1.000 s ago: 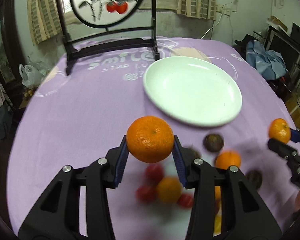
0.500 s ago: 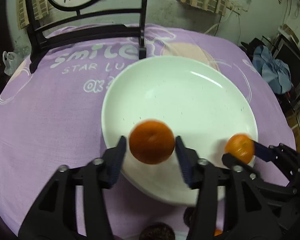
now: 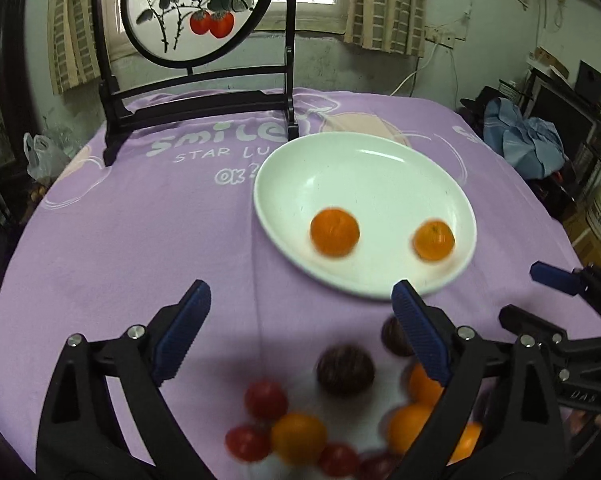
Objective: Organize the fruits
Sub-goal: 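Carry both tangerines to the white plate and open both tools, then grasp the dark passion fruit with the right tool while the left tool grasps a yellow-green fruit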
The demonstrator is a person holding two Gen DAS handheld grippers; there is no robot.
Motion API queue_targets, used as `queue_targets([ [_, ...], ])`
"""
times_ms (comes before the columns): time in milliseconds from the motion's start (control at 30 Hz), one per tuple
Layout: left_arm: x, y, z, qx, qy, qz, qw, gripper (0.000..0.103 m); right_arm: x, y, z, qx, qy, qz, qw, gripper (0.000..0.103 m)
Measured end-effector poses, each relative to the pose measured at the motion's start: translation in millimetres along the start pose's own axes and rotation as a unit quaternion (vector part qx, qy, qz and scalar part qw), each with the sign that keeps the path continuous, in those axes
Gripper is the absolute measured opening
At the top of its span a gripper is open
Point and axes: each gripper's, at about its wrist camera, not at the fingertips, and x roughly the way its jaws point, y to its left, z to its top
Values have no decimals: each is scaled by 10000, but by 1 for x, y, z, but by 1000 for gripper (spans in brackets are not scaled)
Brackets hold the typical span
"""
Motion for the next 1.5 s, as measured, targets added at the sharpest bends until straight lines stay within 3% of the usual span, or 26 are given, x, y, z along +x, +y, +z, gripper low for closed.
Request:
queue_targets([
  [167,-25,15,-42,-58,94,-122,9999,94,-25,9,-47,-43,139,78,9999,69],
  [333,-27,30,-65,-162,155,-245,9994,94,-27,19,-78,-108,500,78,9987,69],
  [600,-21,41,-73,-223,236,-551,9980,94,4,33,-82,-414,881,-366,9946,69],
  [700,-23,44,-71,-271,242,-603,9975,94,13,32,-73,-376,840,-368,9951,68],
  [800,-21,47,-71,-306,273,-530,9978,94,18,28,-67,-146,876,-11,9960,45],
  [1000,-18,40,-77,-235,509,-683,9961,94,9,18,-70,236,703,194,9971,44],
  [1300,-41,-3,-100,438,661,-1039,9914,94,-5,-4,-71,798,141,321,9962,44],
  [1500,-46,-19,-110,246,844,-1128,9897,94,-11,-5,-73,739,-16,531,9958,44],
])
